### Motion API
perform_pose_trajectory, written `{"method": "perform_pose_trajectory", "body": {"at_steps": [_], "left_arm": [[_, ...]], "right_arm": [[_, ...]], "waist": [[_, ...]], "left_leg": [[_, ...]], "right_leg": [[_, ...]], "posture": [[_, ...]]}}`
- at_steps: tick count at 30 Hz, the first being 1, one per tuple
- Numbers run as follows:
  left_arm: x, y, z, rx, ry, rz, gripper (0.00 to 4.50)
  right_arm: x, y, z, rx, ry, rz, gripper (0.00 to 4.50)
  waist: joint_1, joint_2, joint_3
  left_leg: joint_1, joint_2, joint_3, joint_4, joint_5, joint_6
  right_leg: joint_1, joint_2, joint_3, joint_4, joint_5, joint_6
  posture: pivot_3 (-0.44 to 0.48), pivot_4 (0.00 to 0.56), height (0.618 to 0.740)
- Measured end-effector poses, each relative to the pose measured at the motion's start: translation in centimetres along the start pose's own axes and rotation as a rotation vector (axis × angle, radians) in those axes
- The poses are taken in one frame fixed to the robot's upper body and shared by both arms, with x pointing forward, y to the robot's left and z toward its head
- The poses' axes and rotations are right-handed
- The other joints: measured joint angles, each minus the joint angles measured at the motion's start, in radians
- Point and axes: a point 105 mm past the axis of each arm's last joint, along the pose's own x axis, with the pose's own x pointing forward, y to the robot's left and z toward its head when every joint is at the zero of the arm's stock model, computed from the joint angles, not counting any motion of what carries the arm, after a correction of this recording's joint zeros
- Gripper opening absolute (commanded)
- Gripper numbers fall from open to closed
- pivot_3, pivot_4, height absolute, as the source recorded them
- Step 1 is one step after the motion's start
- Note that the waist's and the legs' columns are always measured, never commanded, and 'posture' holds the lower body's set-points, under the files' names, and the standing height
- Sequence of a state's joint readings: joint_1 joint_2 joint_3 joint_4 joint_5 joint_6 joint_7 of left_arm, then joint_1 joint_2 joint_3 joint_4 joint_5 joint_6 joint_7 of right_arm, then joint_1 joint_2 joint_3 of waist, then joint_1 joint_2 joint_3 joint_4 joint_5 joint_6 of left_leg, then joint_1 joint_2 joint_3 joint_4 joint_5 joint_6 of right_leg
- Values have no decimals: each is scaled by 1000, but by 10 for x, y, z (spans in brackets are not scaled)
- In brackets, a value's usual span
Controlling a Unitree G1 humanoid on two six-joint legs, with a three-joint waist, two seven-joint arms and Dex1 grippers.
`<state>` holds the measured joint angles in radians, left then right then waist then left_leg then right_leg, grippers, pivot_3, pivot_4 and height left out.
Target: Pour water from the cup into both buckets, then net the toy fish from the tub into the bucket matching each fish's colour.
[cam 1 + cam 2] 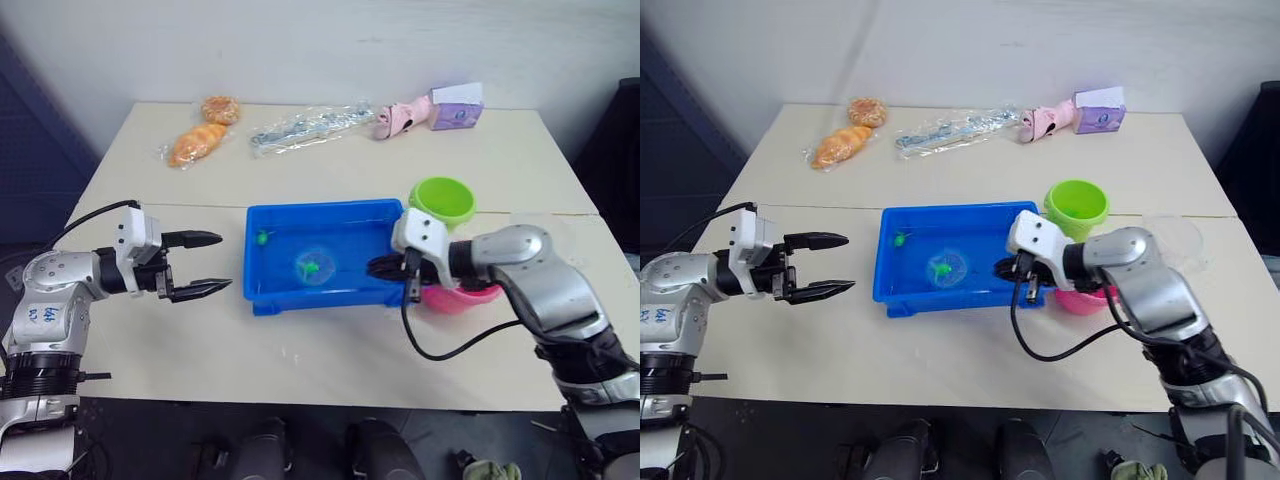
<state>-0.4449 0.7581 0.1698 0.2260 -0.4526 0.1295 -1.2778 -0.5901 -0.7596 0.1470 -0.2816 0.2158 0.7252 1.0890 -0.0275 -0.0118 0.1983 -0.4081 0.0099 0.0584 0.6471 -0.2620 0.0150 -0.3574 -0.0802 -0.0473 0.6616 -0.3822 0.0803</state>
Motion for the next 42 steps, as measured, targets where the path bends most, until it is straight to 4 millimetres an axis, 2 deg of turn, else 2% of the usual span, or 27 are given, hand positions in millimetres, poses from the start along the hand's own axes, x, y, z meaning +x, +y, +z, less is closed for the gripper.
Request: {"method": "perform_pose_trajectory", "body": {"at_steps": [7, 11, 18, 21, 25, 29, 33, 39, 42], "left_arm": [[33, -8, 18, 17, -88, -80, 4429], [41, -9, 28, 41, -107, -107, 4429], [59, -12, 27, 31, -142, -146, 4429], [66, -12, 27, 49, -162, -151, 4429], [72, -12, 28, 44, -194, -146, 4429], [79, -13, 29, 39, -223, -146, 4429], [82, -14, 29, 35, -227, -146, 4429], [86, -16, 25, 11, -242, -131, 4429], [89, -19, 22, -3, -241, -133, 4429]], "right_arm": [[-52, -26, 2, 65, -32, -193, 0], [-82, -41, 1, 70, -33, -320, 0], [-132, -79, -34, 55, 74, -566, 0], [-137, -91, -47, -11, 127, -641, 0], [-133, -103, -61, -110, 223, -693, 0], [-118, -117, -62, -415, 360, -731, 0], [-111, -117, -64, -622, 424, -708, 0], [-117, -116, -61, -952, 520, -672, 0], [-116, -115, -64, -1046, 535, -658, 0]], "waist": [[1, 0, 0], [1, 0, 0], [0, 0, 0], [-1, 0, 0], [-1, 0, 0], [0, 0, 0], [0, 0, 0], [1, 0, 0], [0, 0, 0]], "left_leg": [[0, 0, 1, 0, 0, 0], [0, 0, 1, 0, 0, 0], [1, 0, 2, 1, 0, 0], [1, 0, 4, 1, 1, -1], [1, 0, 4, 1, 1, -1], [1, 0, 5, 1, 1, -1], [1, 0, 4, 1, 1, -1], [1, 0, 4, 1, 1, -1], [1, 0, 4, 1, 2, -2]], "right_leg": [[0, 1, 0, 0, 0, 0], [1, 1, 0, -1, 0, 0], [1, 1, 1, -1, 0, 0], [1, 1, 2, 0, 0, 0], [0, 1, 2, 0, 0, 0], [0, 1, 2, 0, 0, 0], [0, 1, 2, 0, 0, 0], [0, 1, 2, 0, 0, 0], [0, 2, 2, 0, 0, 0]], "posture": [[0, 150, 740], [0, 150, 740], [0, 150, 740], [0, 150, 740], [0, 150, 740], [0, 150, 740], [0, 150, 740], [0, 150, 740], [0, 150, 740]]}}
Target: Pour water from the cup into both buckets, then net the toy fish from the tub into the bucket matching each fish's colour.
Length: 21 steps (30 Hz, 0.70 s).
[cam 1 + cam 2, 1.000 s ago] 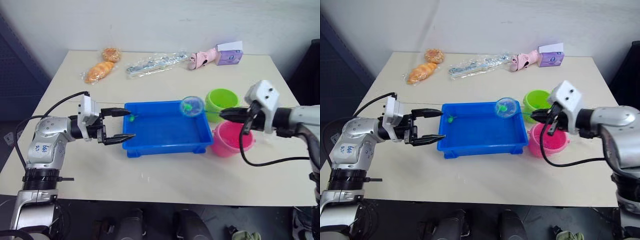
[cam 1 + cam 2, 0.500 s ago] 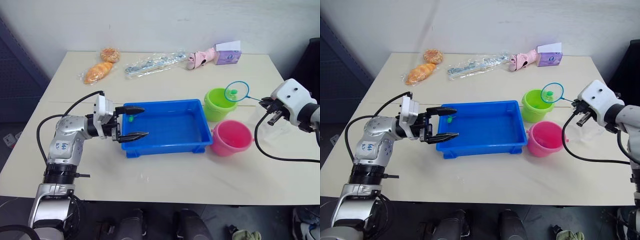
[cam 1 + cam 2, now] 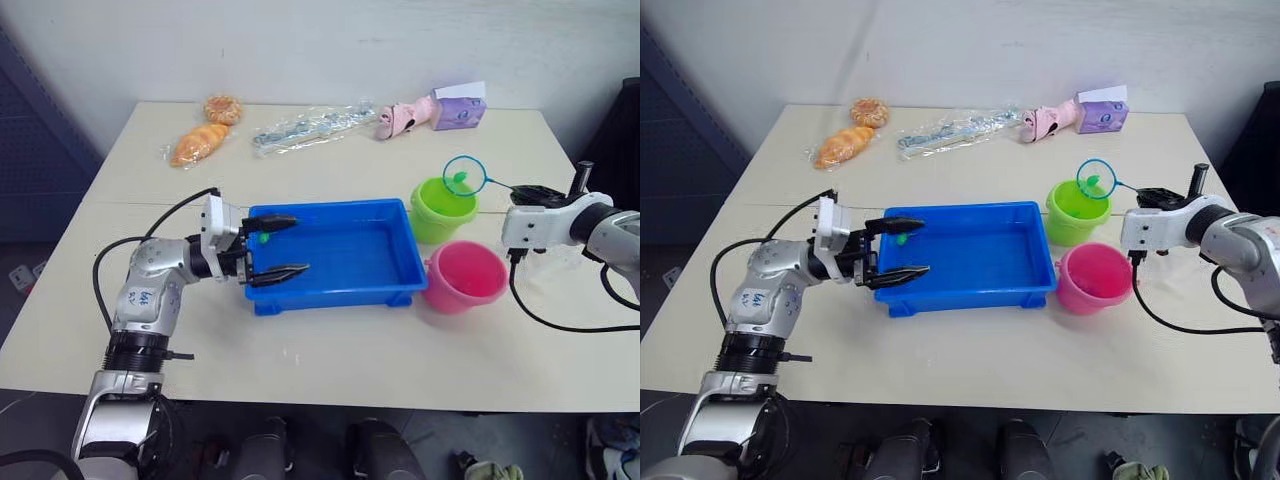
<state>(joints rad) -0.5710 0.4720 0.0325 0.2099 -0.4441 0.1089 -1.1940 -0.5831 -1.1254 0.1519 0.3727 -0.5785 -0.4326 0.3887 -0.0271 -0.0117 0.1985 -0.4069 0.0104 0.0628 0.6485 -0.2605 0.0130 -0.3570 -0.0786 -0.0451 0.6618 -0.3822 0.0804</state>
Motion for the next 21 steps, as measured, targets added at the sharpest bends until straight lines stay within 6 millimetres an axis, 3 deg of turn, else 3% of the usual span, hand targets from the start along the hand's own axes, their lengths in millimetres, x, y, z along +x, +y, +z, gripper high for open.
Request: {"method": "perform_pose_trajectory", "body": {"at_steps": [6, 12, 21], "left_arm": [[5, 1, 2, 22, -27, 17, 4429], [7, 3, 2, 40, -28, 37, 4429], [9, 4, 3, 41, -32, 37, 4429]], "right_arm": [[-4, -7, 3, -166, -47, -107, 0], [-4, 4, 2, -282, -76, -124, 0], [-6, 11, -11, -297, -49, -126, 0]], "waist": [[-2, 0, 0], [0, 0, 0], [-1, 0, 0]], "left_leg": [[0, 0, 0, 0, 0, -1], [0, 0, 1, 0, 1, -1], [0, 0, 1, 0, 1, -1]], "right_leg": [[0, 1, 0, 0, 0, 0], [0, 1, 1, 0, 0, 0], [0, 1, 1, 1, 0, 0]], "posture": [[0, 150, 740], [0, 150, 740], [0, 150, 740]]}}
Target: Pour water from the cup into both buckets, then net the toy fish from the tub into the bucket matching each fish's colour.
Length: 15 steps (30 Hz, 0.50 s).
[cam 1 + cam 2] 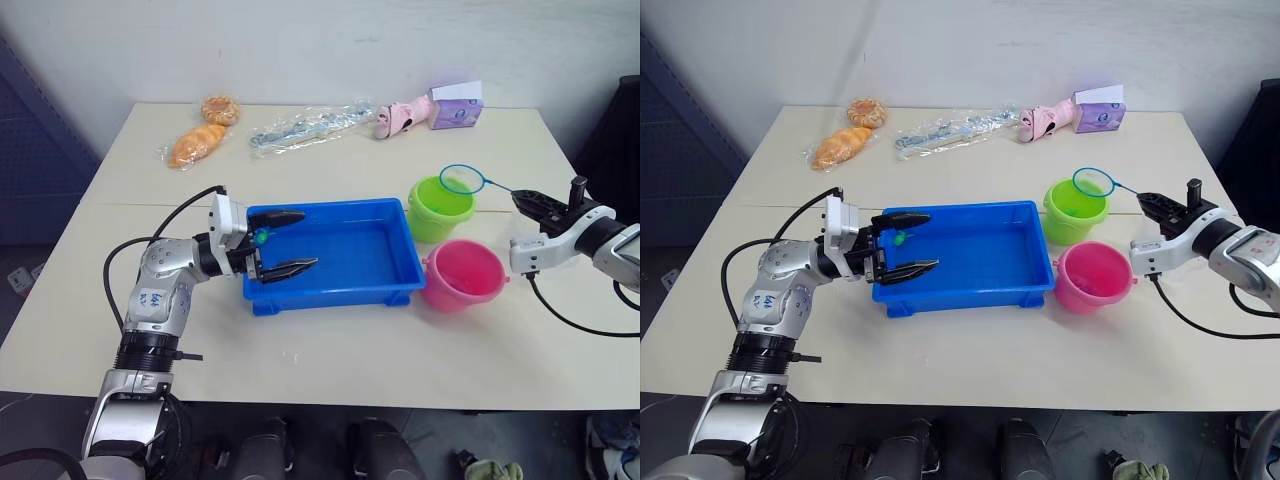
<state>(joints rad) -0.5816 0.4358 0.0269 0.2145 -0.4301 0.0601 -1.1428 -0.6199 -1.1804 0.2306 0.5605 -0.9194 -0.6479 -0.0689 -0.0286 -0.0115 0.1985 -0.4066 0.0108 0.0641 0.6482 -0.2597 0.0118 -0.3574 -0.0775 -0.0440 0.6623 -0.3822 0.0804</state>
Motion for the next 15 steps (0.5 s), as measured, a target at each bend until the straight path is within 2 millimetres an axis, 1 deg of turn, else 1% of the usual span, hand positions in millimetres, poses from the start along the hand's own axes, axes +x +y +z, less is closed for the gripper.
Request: {"method": "perform_pose_trajectory", "body": {"at_steps": [3, 5, 8, 9, 10, 11, 12, 14, 15], "left_arm": [[-1, 0, 0, 0, 3, -1, 4429], [-3, 1, 0, 3, 13, 2, 4429], [-19, 6, 3, 14, 38, 27, 4429], [-23, 7, 4, 18, 43, 33, 4429], [-29, 8, 5, 23, 51, 44, 4429], [-39, 10, 4, 20, 70, 64, 4429], [-49, 12, 1, 10, 90, 89, 4429], [-67, 17, -3, -12, 116, 144, 4429], [-71, 17, -5, -16, 124, 154, 4429]], "right_arm": [[-1, -10, -1, 76, -4, -52, 0], [-1, -27, -2, 204, 1, -127, 0], [7, -54, 3, 602, -1, -224, 0], [9, -58, 6, 698, -11, -234, 0], [13, -60, 10, 852, -25, -209, 0], [15, -63, 21, 1019, -74, -149, 0], [16, -65, 38, 1121, -145, -69, 0], [15, -68, 71, 1216, -276, 77, 0], [15, -68, 81, 1243, -307, 124, 0]], "waist": [[-1, 0, 0], [-1, 0, 0], [-8, 0, 0], [-7, 0, 0], [-2, 0, 0], [0, 0, 0], [1, 0, 0], [2, 0, 0], [2, 0, 0]], "left_leg": [[0, 0, 0, 0, 0, 0], [0, 1, 0, 0, 0, 0], [0, 3, 0, 0, 0, 0], [1, 3, -1, 0, 0, 0], [1, 3, -1, 1, 0, 0], [0, 3, -3, 1, 0, 0], [0, 3, -3, 0, 0, 0], [0, 3, -5, 0, 0, 1], [0, 3, -5, 1, -1, 1]], "right_leg": [[0, 0, 0, 0, 0, 0], [0, 1, 0, 0, 0, 0], [1, 3, 0, 0, 0, 0], [1, 3, -1, 0, 0, 0], [1, 2, -1, 1, 0, 0], [2, 2, -2, 1, 0, 0], [2, 2, -2, 1, 0, 0], [2, 1, -3, 0, 0, 0], [2, 0, -3, -1, 0, 0]], "posture": [[0, 150, 740], [0, 150, 740], [0, 150, 740], [0, 150, 740], [0, 150, 740], [0, 150, 740], [0, 150, 740], [0, 150, 740], [0, 150, 740]]}}
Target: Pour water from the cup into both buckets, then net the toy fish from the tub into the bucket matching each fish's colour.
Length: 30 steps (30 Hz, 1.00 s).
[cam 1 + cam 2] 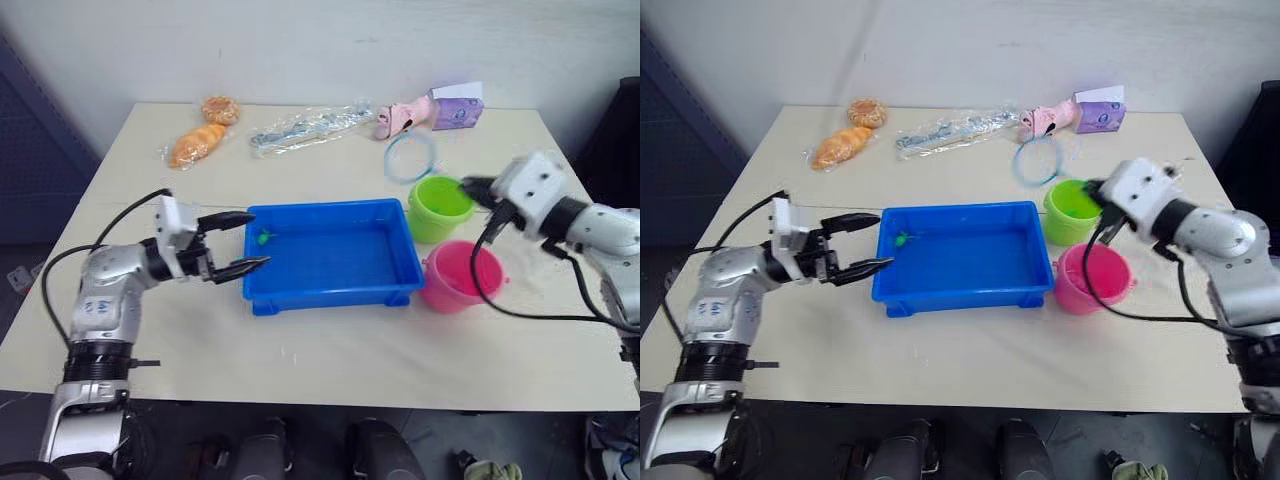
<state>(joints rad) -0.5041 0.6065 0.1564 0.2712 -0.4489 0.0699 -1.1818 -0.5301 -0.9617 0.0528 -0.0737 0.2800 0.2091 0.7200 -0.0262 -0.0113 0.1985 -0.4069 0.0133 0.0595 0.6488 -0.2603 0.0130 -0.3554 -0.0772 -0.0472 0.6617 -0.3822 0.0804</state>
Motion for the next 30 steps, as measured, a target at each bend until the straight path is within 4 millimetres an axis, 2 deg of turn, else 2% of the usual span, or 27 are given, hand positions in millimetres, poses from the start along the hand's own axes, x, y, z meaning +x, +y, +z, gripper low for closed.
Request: {"method": "perform_pose_trajectory", "body": {"at_steps": [5, 8, 14, 16, 19, 20, 25, 30], "left_arm": [[-28, 12, -8, -15, 71, 70, 4429], [-42, 17, -7, -15, 95, 105, 4429], [-54, 17, -9, -37, 127, 122, 4429], [-56, 16, -10, -49, 136, 123, 4429], [-55, 16, -6, -35, 136, 122, 4429], [-55, 16, -5, -31, 136, 129, 4429], [-53, 16, -1, -12, 134, 134, 4429], [-53, 16, -2, -15, 137, 141, 4429]], "right_arm": [[22, 55, 9, 141, 27, 235, 0], [34, 72, 8, 162, 54, 295, 0], [57, 89, 4, 174, 110, 349, 0], [73, 98, -1, 179, 158, 379, 0], [95, 112, 2, 191, 182, 421, 0], [109, 120, 0, 175, 217, 444, 0], [130, 132, 7, 188, 213, 473, 0], [140, 141, 12, 186, 201, 485, 0]], "waist": [[1, 0, 0], [-1, 0, 0], [-3, 0, 0], [-5, -1, 0], [-5, -1, 0], [-6, -1, 0], [-8, -1, 0], [-10, -1, -1]], "left_leg": [[0, -2, -1, 1, -1, 2], [0, -2, 0, 0, -2, 3], [0, -2, 0, 0, -1, 2], [0, -2, 1, 0, -1, 2], [-1, -2, 1, -1, -1, 2], [-1, -2, 2, 0, -1, 2], [-1, -2, 2, 0, -1, 2], [-1, -2, 2, 0, -1, 1]], "right_leg": [[1, -2, 0, -1, 0, 0], [-1, -2, 0, -1, 0, 0], [-2, -2, 0, 1, 0, 0], [-2, -2, 0, 1, 0, 0], [-3, -2, 0, 1, 0, 0], [-3, -2, 0, 2, 0, 0], [-4, -2, 0, 7, 0, 0], [-4, -3, -1, 7, 0, 0]], "posture": [[0, 150, 740], [0, 150, 740], [0, 150, 740], [0, 150, 740], [0, 150, 740], [0, 150, 740], [0, 150, 740], [0, 150, 740]]}}
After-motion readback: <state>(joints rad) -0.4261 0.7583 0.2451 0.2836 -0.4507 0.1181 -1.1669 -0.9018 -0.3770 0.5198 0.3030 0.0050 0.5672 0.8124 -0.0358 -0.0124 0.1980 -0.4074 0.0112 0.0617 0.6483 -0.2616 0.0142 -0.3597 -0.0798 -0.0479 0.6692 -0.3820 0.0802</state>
